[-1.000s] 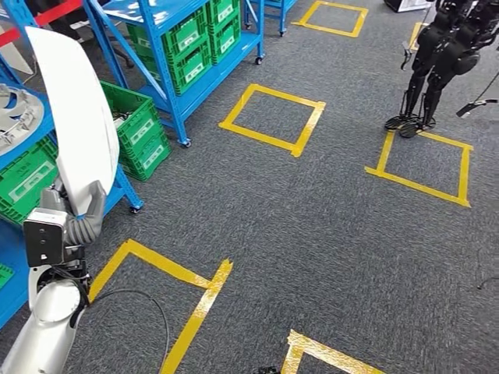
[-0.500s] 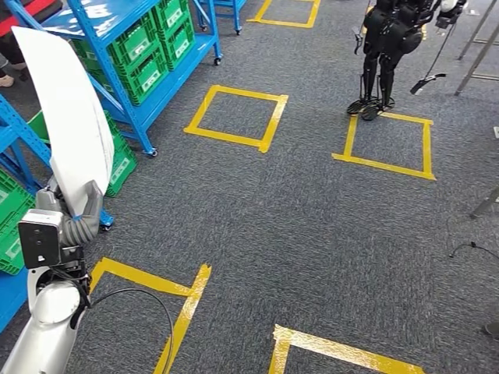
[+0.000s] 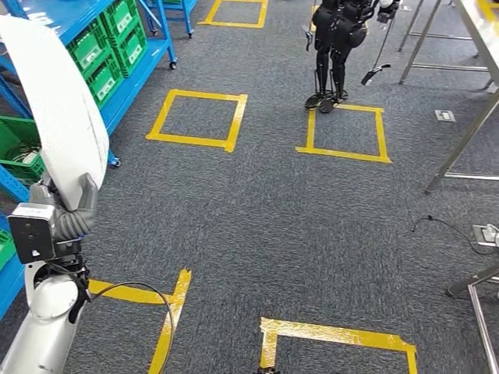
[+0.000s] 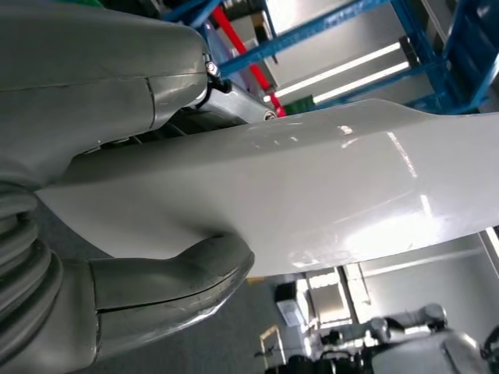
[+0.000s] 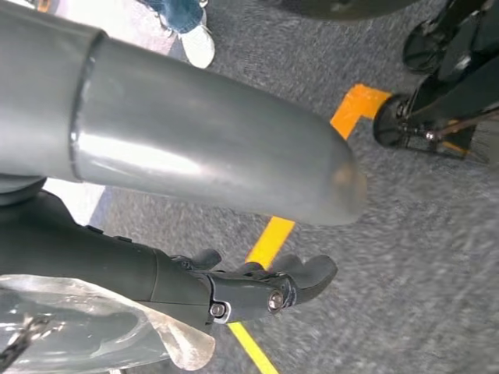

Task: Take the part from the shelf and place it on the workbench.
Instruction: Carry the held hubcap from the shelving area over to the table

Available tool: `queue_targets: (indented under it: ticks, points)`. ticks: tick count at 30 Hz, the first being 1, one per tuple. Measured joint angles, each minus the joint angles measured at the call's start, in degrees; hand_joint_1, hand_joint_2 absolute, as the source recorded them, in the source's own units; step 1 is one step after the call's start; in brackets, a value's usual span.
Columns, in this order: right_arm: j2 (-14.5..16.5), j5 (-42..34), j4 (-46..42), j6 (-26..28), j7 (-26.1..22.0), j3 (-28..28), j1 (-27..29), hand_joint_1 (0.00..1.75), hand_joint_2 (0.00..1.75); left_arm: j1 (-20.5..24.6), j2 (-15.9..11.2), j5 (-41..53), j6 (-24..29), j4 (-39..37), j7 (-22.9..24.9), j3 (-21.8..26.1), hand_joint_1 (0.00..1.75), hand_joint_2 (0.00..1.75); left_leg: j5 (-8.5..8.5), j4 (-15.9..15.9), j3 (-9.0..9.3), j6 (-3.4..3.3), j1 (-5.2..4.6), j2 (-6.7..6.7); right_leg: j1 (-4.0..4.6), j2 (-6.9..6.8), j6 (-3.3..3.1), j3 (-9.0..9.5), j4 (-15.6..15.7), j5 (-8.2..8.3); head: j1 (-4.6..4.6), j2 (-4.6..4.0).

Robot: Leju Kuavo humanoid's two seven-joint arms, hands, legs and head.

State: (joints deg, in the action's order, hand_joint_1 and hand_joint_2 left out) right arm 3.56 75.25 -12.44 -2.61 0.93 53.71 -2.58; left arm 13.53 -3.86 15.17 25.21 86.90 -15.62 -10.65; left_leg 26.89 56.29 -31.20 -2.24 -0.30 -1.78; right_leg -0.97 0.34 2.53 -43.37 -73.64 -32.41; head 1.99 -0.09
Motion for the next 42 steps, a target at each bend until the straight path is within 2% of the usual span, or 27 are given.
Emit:
queue_targets:
  ticks: [1, 3, 5, 8, 10, 12, 13, 14, 15, 16, 17, 19, 20, 21, 23, 24, 26, 27, 29, 30, 31, 33, 35, 36, 39, 40, 42]
  points:
    - [-0.1, 0.0, 0.0, 0.0, 0.0, 0.0, 0.1, 0.0, 0.0, 0.0, 0.0, 0.0, 0.0, 0.0, 0.0, 0.0, 1.75, 1.75, 0.1, 0.1, -0.02, 0.15, 0.08, -0.58, -0.13, -0.26, 0.22, 1.21, 1.9, 1.27, 0.01, 0.0]
    - [-0.2, -0.1, 0.0, 0.0, 0.0, 0.0, 0.1, 0.0, 0.0, 0.2, 0.1, 0.0, 0.0, 0.0, 0.0, 0.0, 1.75, 1.75, 0.54, 0.7, -0.08, 0.79, 0.18, -1.64, -0.18, -1.75, 0.53, 5.62, 9.4, 4.12, 0.03, 0.0]
    - [-0.2, -0.1, 0.0, -0.2, 0.1, -0.1, 0.0, 0.0, 0.0, 0.7, 0.1, 0.0, -0.1, -0.1, 0.0, -0.1, 1.75, 1.75, 1.03, 1.5, -0.28, 1.49, 0.01, -2.41, -0.04, -2.69, -0.05, 8.37, 14.1, 5.14, 0.01, 0.0]
    - [-0.3, -0.4, 0.0, -0.5, 0.3, -0.1, 0.0, 0.0, 0.0, 2.0, 0.4, 0.1, -0.2, -0.7, 0.0, -0.3, 1.75, 1.75, 1.29, 1.9, -0.35, 2.15, 0.04, -2.98, 0.16, -1.67, -1.53, 8.4, 14.4, 5.18, -0.04, 0.0]
    - [-0.4, -0.6, 0.0, -0.5, 0.3, -0.1, 0.0, 0.0, 0.0, 2.7, 0.6, 0.0, -0.3, -1.0, 0.0, -0.4, 1.75, 1.75, 2.96, 3.9, -1.07, 2.63, 0.37, -1.53, 0.07, -0.75, -2.19, 8.36, 14.5, 5.42, -0.08, 0.0]
    - [-0.6, -0.7, 0.0, -0.6, 0.2, -0.1, -0.1, 0.0, 0.0, 3.1, 0.7, -0.3, -0.2, -1.5, 0.0, -0.5, 1.75, 1.75, 6.59, 10.4, -3.76, 2.92, 0.57, 0.49, 0.06, 0.28, -2.6, 8.33, 14.6, 5.56, -0.18, 0.0]
    - [-0.6, -0.7, 0.0, -0.6, 0.2, -0.1, -0.1, 0.0, 0.0, 3.2, 0.8, -0.5, -0.1, -1.8, 0.0, -0.7, 1.75, 1.75, 8.34, 14.4, -5.55, 2.92, 0.59, 0.92, 0.13, 0.83, -2.72, 8.31, 14.6, 5.59, -0.17, 0.0]
    - [-0.7, -0.7, 0.0, -0.7, 0.2, -0.1, -0.1, 0.0, 0.0, 3.2, 0.9, -0.6, -0.1, -2.2, 0.0, -0.9, 1.75, 1.75, 9.33, 17.5, -7.01, 2.82, 0.58, 1.09, 0.24, 1.44, -2.77, 8.3, 14.5, 5.61, -0.18, 0.0]
    - [-0.7, -0.7, 0.0, -0.7, 0.2, -0.1, 0.0, 0.0, 0.0, 3.2, 1.0, -0.7, 0.0, -2.5, 0.0, -1.1, 1.75, 1.75, 9.22, 18.8, -7.69, 2.62, 0.55, 1.17, 0.34, 2.04, -2.8, 8.31, 14.5, 5.64, -0.17, 0.0]
    - [-0.8, -0.7, 0.0, -0.8, 0.2, -0.1, 0.0, 0.0, 0.0, 3.2, 1.1, -0.7, 0.0, -2.8, 0.0, -1.3, 1.75, 1.75, 7.95, 17.8, -7.34, 2.32, 0.5, 1.33, 0.41, 2.68, -2.83, 8.35, 14.5, 5.67, -0.15, 0.0]
    - [-0.8, -0.8, 0.0, -0.8, 0.2, -0.1, 0.0, 0.0, 0.0, 3.2, 1.2, -0.7, 0.0, -3.0, 0.0, -1.4, 1.75, 1.75, 5.75, 14.7, -6.01, 1.96, 0.42, 1.78, 0.45, 3.33, -2.84, 8.42, 14.5, 5.71, -0.16, 0.0]
    - [-0.8, -0.8, 0.0, -0.8, 0.2, -0.1, 0.0, 0.0, 0.0, 3.4, 1.3, -0.7, 0.0, -3.4, -0.1, -1.6, 1.75, 1.75, 1.83, 6.8, -2.59, 1.26, 0.24, 3.95, 0.41, 4.54, -2.71, 8.41, 14.5, 5.85, -0.13, 0.0]
    - [-0.8, -0.8, 0.0, -0.8, 0.3, -0.1, 0.0, 0.0, 0.0, 3.6, 1.3, -0.7, 0.1, -3.5, -0.1, -1.6, 1.75, 1.75, 0.92, 4.2, -1.47, 1.03, 0.15, 4.84, 0.34, 5.04, -2.51, 8.23, 14.5, 5.99, -0.17, 0.0]
    - [-0.8, -0.8, 0.0, -0.8, 0.3, -0.1, 0.0, 0.0, 0.0, 3.8, 1.4, -0.7, 0.1, -3.6, -0.1, -1.7, 1.75, 1.75, 0.8, 2.9, -1.01, 0.88, 0.06, 5.33, 0.22, 5.51, -2.22, 7.93, 14.5, 6.18, -0.23, 0.0]
    - [-0.8, -0.8, 0.0, -0.8, 0.4, -0.1, 0.1, 0.0, 0.0, 4.2, 1.5, -0.7, 0.1, -3.8, -0.2, -1.9, 1.75, 1.75, 0.78, 2.1, -0.88, 0.71, -0.01, 4.61, 0.04, 6.3, -1.47, 7.41, 14.7, 6.6, -0.35, 0.0]
    - [-0.8, -0.9, 0.0, -0.8, 0.4, -0.1, 0.3, 0.0, 0.0, 4.4, 1.7, -0.7, 0.1, -3.9, -0.2, -2.1, 1.75, 1.75, 0.54, 1.5, -0.73, 0.6, 0.05, 4.03, 0.08, 5.83, -1.22, 7.08, 14.6, 6.53, -0.36, 0.0]
    - [-1.0, -1.0, 0.0, -0.8, 0.5, -0.1, 0.4, 0.0, 0.0, 4.7, 1.9, -0.7, 0.1, -4.0, -0.2, -2.5, 1.75, 1.75, -0.12, 0.4, -0.4, 0.3, 0.19, 2.83, 0.28, 3.24, -0.87, 5.51, 12.0, 4.59, -0.15, 0.0]
    - [-1.0, -1.1, 0.0, -0.9, 0.5, -0.1, 0.4, 0.0, 0.0, 4.8, 1.9, -0.7, 0.1, -4.1, -0.2, -2.6, 1.75, 1.75, -0.26, 0.2, -0.38, 0.19, 0.12, 2.18, 0.33, 1.63, -0.76, 4.0, 8.9, 2.86, -0.08, 0.0]
    - [-1.1, -1.2, 0.0, -1.0, 0.5, -0.1, 0.2, 0.0, 0.0, 4.8, 1.9, -0.7, 0.1, -4.5, -0.2, -2.7, 1.75, 1.75, -0.3, 0.2, -0.53, 0.09, -0.01, 0.85, 0.25, 0.27, -0.32, 0.87, 1.9, -0.2, -0.01, 0.0]
    - [-1.1, -1.3, 0.0, -1.0, 0.4, -0.1, 0.2, 0.0, 0.0, 4.8, 1.9, -0.7, 0.0, -4.7, -0.2, -2.7, 1.75, 1.75, -0.28, 0.2, -0.56, 0.09, -0.04, 0.17, 0.22, 0.07, -0.12, 0.21, 0.1, -0.53, -0.02, 0.0]
    - [-1.1, -1.4, 0.0, -1.0, 0.4, -0.1, 0.3, 0.0, 0.0, 4.8, 1.9, -0.7, 0.0, -5.0, -0.2, -2.8, 1.75, 1.75, -0.24, 0.3, -0.59, 0.12, -0.03, -0.46, 0.18, -0.11, 0.06, 0.62, 0.4, 0.11, -0.01, 0.0]
    - [-1.2, -1.4, 0.0, -1.0, 0.4, -0.1, 0.3, 0.0, 0.0, 4.9, 1.9, -0.7, 0.0, -5.3, -0.2, -2.9, 1.75, 1.75, -0.02, 0.6, -0.61, 0.46, 0.03, -1.57, 0.12, -1.31, 0.31, 4.35, 6.6, 3.13, 0.01, 0.0]
    - [-1.2, -1.4, 0.0, -1.0, 0.4, -0.1, 0.1, 0.0, 0.0, 5.3, 1.9, -0.7, 0.0, -5.6, -0.2, -2.9, 1.75, 1.75, 0.5, 1.5, -0.85, 1.1, -0.3, -2.47, 0.29, -3.24, 0.0, 8.04, 12.7, 4.65, 0.08, 0.0]
    - [-1.2, -1.4, 0.0, -1.1, 0.4, -0.1, 0.0, 0.0, 0.0, 5.5, 1.9, -0.8, 0.0, -5.7, -0.2, -2.9, 1.75, 1.75, 0.7, 1.9, -0.98, 1.35, -0.48, -2.89, 0.36, -3.73, -0.41, 8.78, 14.0, 4.71, 0.09, 0.0]
    - [-1.2, -1.5, 0.0, -1.1, 0.4, -0.1, 0.0, 0.0, 0.0, 5.8, 1.9, -0.9, 0.0, -5.9, -0.2, -3.0, 1.75, 1.75, 1.11, 2.4, -1.11, 1.86, -0.46, -3.74, 0.46, -2.35, -1.66, 8.58, 14.1, 4.83, 0.07, 0.0]
    - [-1.2, -1.5, 0.0, -1.1, 0.4, -0.1, 0.1, 0.0, 0.0, 5.8, 1.9, -0.9, 0.0, -6.0, -0.2, -3.0, 1.75, 1.75, 1.71, 3.1, -1.3, 2.12, -0.27, -3.13, 0.46, -1.82, -1.97, 8.56, 14.1, 4.95, 0.04, 0.0]
    - [-1.2, -1.5, 0.0, -1.2, 0.4, -0.1, 0.1, 0.0, 0.0, 5.9, 1.8, -1.0, 0.0, -6.0, -0.3, -3.0, 1.75, 1.75, 4.77, 7.8, -3.17, 2.67, 0.11, -0.63, 0.39, -0.77, -2.54, 8.51, 14.2, 5.16, -0.13, 0.0]
